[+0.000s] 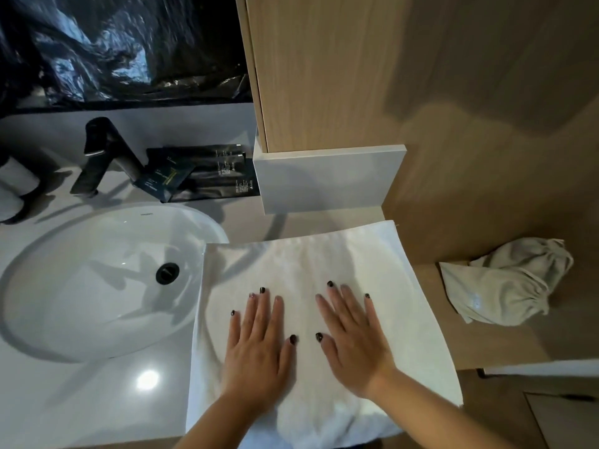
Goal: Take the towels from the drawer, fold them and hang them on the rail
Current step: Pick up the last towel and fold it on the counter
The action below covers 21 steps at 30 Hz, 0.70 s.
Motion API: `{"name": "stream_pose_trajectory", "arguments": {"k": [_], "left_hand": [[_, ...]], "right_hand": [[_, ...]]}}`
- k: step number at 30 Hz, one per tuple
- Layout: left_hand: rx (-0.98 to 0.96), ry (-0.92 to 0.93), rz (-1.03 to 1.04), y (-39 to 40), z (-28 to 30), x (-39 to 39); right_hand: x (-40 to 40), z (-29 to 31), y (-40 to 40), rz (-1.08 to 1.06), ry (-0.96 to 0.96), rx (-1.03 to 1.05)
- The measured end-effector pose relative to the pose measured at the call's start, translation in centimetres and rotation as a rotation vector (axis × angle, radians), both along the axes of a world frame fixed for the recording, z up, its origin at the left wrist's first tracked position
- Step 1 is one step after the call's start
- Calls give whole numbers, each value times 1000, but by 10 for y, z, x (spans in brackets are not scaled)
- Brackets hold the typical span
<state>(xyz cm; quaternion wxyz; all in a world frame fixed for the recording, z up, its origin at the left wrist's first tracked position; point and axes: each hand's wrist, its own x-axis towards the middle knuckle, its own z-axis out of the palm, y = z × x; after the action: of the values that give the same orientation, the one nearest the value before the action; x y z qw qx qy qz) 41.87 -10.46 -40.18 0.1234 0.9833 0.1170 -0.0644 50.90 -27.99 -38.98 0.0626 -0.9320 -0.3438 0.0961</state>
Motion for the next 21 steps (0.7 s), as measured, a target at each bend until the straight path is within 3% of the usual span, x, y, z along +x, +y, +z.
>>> {"name": "stream_pose_trajectory", "arguments": {"k": [4, 10, 14, 21], "left_hand": [[14, -44, 14, 10, -3, 16], [32, 58, 17, 27, 10, 54], [44, 52, 120, 10, 14, 40], [11, -19, 84, 4, -1, -5]], "right_hand": [[21, -9, 8, 5, 15, -44], [52, -5, 31, -5, 1, -127], [22, 3, 38, -41, 30, -28], [-17, -11, 17, 36, -25, 50]]}}
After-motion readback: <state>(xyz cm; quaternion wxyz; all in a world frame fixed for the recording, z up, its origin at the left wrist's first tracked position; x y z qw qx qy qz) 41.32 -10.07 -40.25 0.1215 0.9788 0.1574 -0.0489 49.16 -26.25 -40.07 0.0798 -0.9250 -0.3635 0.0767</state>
